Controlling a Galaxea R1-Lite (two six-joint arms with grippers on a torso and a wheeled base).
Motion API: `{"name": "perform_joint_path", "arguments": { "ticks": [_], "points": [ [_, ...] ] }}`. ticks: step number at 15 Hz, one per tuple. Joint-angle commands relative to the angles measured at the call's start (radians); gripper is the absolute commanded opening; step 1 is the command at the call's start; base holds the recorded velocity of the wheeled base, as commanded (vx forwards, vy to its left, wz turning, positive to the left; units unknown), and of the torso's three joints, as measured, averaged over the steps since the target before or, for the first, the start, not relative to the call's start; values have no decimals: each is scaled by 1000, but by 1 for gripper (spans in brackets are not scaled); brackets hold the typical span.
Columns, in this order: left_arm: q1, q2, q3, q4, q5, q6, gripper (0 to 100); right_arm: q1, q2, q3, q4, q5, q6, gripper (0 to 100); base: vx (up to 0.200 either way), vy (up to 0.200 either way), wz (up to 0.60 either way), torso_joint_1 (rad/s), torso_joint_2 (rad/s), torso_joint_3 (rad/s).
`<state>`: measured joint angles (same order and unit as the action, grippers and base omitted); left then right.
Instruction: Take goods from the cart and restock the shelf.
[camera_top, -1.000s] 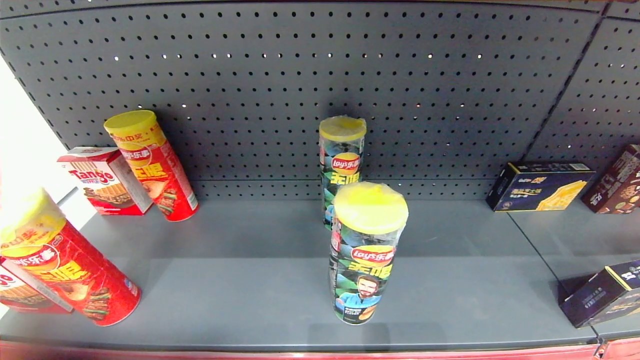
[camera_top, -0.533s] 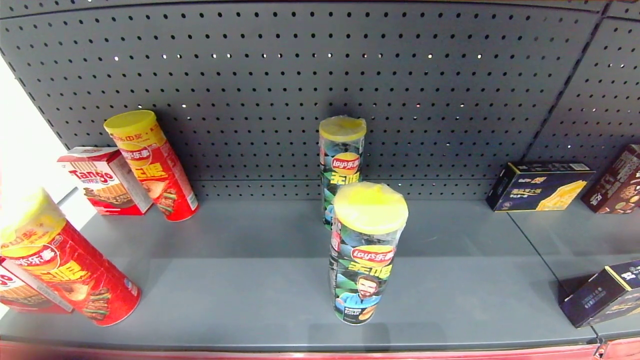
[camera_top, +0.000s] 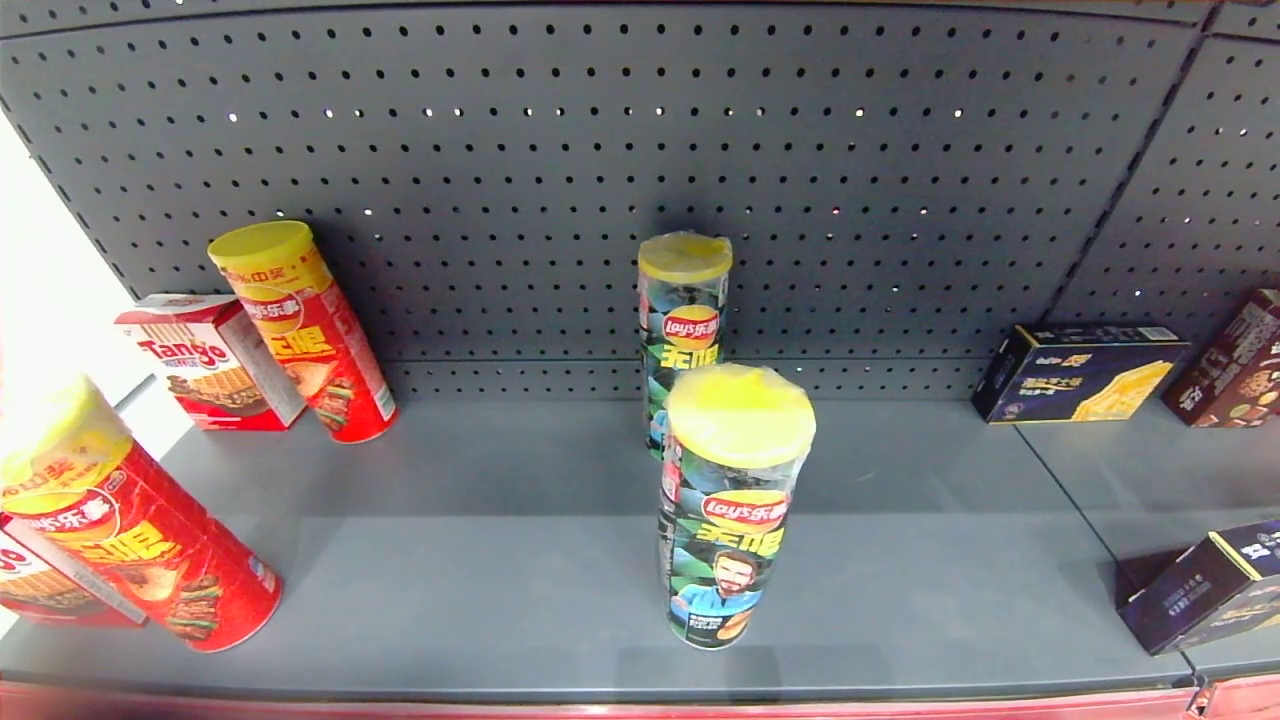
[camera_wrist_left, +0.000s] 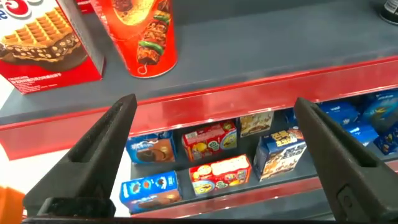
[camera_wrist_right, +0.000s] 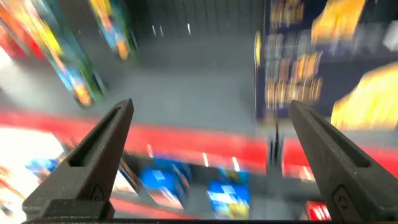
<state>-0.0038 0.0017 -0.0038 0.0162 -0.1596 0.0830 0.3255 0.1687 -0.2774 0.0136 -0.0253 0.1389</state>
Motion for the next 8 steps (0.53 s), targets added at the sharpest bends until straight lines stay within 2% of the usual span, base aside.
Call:
{"name": "perform_joint_path", "arguments": {
  "ticks": [1,3,5,8],
  "points": [
    [1,4,1,1,0,0,100,47,316,-213,17,15,-47,100,0,0,0,0,0,0],
    [1,4,-1,1,3,-3,100,58,417,-195,-14,54,-147,100,0,0,0,0,0,0],
    [2,4,-1,1,17,-5,100,83,495,-166,-61,81,-191,100,0,0,0,0,0,0],
    [2,4,1,-1,17,-5,100,181,684,-186,-193,79,-203,100,0,0,0,0,0,0]
  ]
}}
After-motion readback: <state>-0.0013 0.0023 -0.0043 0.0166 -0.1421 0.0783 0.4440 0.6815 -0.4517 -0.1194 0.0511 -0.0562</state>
